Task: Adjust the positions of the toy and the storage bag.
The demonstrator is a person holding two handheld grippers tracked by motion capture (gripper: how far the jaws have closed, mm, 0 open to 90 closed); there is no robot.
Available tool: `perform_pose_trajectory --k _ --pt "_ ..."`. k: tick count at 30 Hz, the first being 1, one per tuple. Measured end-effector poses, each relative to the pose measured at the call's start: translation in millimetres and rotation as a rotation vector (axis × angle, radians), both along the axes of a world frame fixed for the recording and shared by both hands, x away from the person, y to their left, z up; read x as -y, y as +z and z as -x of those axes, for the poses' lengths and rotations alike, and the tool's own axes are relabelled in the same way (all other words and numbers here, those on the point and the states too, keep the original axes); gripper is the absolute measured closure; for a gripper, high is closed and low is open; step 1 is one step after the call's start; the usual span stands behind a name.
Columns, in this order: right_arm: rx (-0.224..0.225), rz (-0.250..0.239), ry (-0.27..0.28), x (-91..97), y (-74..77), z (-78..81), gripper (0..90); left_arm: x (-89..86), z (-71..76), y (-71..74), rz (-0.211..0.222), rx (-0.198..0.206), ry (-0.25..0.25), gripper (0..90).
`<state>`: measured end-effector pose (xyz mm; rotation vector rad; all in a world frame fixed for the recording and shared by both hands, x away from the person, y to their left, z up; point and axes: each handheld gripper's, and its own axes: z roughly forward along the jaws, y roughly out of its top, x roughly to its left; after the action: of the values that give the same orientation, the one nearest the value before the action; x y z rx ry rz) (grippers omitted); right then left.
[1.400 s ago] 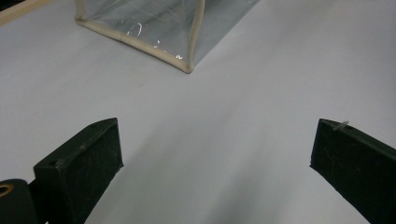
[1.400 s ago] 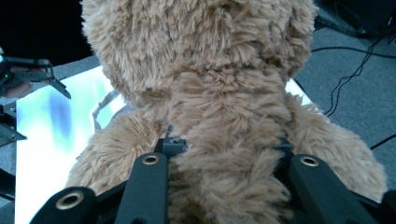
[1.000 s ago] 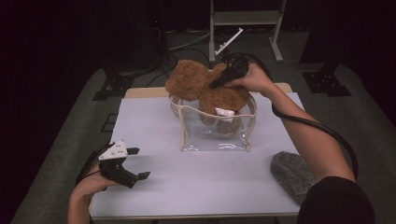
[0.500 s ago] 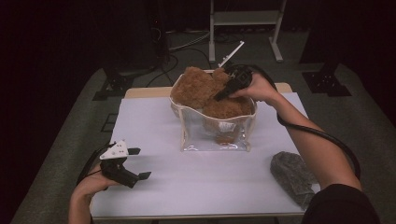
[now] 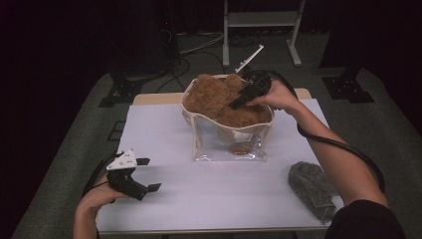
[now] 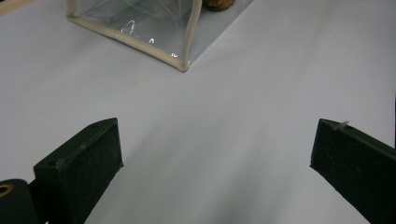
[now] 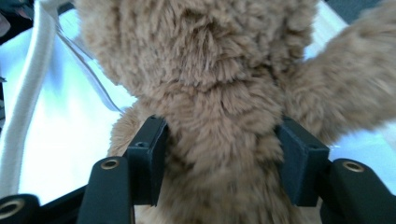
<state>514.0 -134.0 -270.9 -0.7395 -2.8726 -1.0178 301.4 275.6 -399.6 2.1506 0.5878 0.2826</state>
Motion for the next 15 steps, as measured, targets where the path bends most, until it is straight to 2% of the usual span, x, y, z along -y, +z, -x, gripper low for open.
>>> perform_pose_trajectory --k 4,8,15 --pt "0.013 -0.047 -0.002 6.1 6.9 2.2 42.3 -0.4 -0.1 0.2 0.008 0.003 0.003 1.5" --pt "0.012 -0.046 -0.007 12.5 5.7 6.3 42.4 0.5 -0.2 0.6 0.005 0.002 -0.003 1.5" --pt "0.017 -0.123 -0.024 30.3 9.2 12.4 42.5 1.7 -0.6 0.6 0.01 0.004 -0.005 1.5"
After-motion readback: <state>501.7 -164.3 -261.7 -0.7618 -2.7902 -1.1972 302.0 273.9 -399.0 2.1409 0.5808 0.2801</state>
